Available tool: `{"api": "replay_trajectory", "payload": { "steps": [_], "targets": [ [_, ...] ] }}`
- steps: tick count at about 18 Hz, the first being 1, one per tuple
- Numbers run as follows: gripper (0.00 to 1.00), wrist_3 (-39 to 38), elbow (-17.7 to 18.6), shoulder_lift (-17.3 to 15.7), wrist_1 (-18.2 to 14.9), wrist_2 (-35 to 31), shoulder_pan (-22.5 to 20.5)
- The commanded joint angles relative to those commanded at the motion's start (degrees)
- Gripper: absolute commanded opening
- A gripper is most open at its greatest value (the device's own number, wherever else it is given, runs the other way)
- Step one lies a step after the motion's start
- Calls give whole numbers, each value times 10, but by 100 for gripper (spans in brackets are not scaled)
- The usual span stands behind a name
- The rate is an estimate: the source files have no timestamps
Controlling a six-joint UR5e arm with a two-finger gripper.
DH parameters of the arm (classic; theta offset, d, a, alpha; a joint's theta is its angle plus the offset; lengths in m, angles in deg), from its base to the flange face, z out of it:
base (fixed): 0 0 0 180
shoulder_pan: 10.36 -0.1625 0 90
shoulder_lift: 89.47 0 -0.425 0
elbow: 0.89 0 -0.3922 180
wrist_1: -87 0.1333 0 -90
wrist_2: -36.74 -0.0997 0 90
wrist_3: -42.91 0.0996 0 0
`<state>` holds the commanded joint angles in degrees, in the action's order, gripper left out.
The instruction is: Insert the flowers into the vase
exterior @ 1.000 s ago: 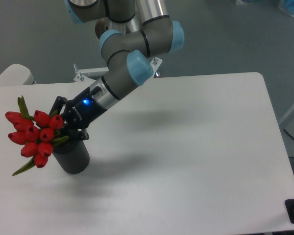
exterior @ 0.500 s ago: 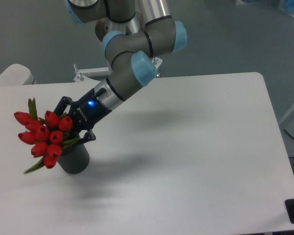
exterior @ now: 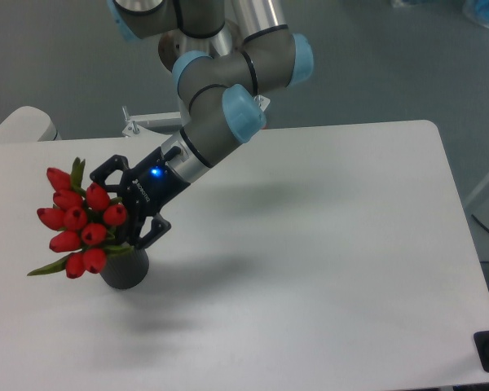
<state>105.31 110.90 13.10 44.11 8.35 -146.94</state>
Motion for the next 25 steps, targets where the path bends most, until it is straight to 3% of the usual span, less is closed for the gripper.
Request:
{"api": "replay_trajectory", "payload": {
  "steps": [10, 19, 25],
  "targets": [
    [100, 24, 11, -18, 1, -99, -19],
    [100, 40, -10, -51, -1, -126, -122],
    [100, 54, -37, -61, -1, -236, -149]
  ]
}}
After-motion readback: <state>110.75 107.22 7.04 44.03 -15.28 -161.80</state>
